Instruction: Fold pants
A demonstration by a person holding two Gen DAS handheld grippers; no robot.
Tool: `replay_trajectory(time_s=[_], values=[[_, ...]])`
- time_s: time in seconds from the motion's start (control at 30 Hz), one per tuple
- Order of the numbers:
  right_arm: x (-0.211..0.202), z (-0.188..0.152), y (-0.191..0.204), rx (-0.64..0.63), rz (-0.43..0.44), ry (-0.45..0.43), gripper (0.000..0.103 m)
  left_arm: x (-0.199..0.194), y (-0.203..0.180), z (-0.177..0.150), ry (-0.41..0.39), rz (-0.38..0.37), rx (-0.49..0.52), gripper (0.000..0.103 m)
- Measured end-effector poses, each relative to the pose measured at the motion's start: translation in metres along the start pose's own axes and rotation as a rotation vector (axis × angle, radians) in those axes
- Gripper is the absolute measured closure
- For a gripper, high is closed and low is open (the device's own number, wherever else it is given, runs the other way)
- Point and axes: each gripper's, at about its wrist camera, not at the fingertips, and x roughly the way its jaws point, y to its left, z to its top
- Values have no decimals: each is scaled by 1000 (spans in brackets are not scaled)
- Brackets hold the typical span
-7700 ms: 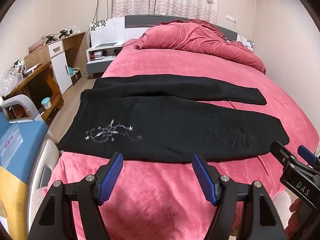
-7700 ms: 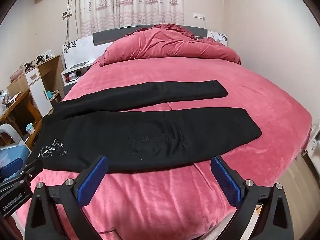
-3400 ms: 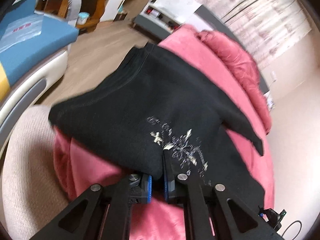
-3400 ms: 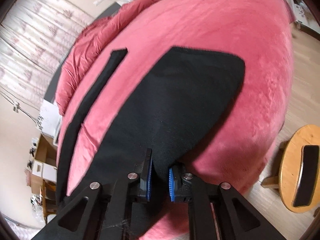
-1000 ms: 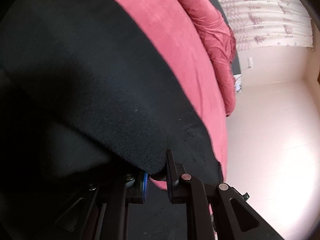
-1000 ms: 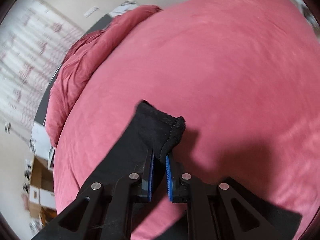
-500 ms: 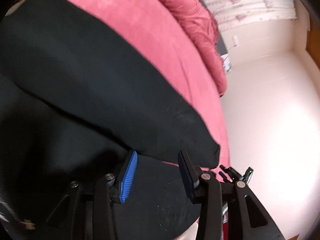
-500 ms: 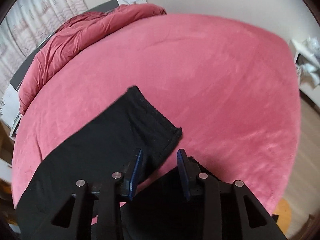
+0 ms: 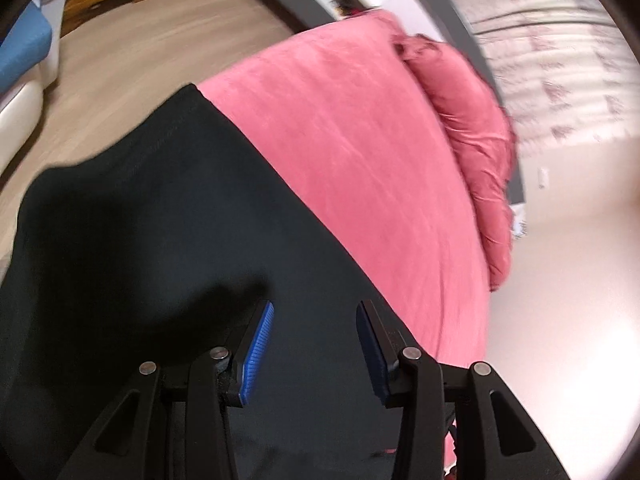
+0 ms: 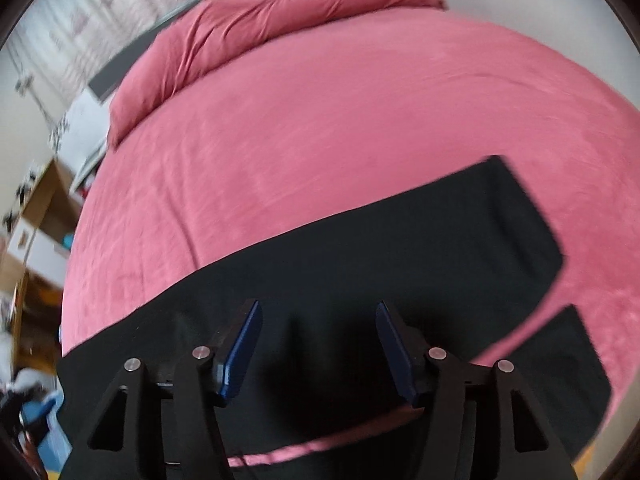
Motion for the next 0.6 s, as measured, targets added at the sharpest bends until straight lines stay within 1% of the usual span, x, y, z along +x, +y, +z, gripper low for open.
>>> replay_trajectory(time_s=[0.07,0.13,0.23,0.27,0.33,0.4,0.47,0.5,0.53,0.6], values=[[14,6,14,15,13,48,43,12,-3,14,21,29,-9,59],[25,11,28,35,29,88,43,17,8,26,58,50,-38,59],[46,23,46,71,26,149,41,45,7,46,101,61,-141,59],[53,27,51,94,22,173,41,54,10,53,119,74,-183,59],[67,33,63,117,20,216,40,64,11,61,130,104,-237,59],[79,39,73,120,-12,260,40,77,9,65,144,163,-270,59],[87,43,79,140,-64,287,40,85,10,68,165,203,-284,58],[90,43,80,158,-78,295,40,89,8,70,174,226,-281,55],[93,44,80,178,-91,304,38,91,5,72,182,239,-273,48],[97,46,79,223,-105,308,34,95,-1,75,200,253,-256,38]])
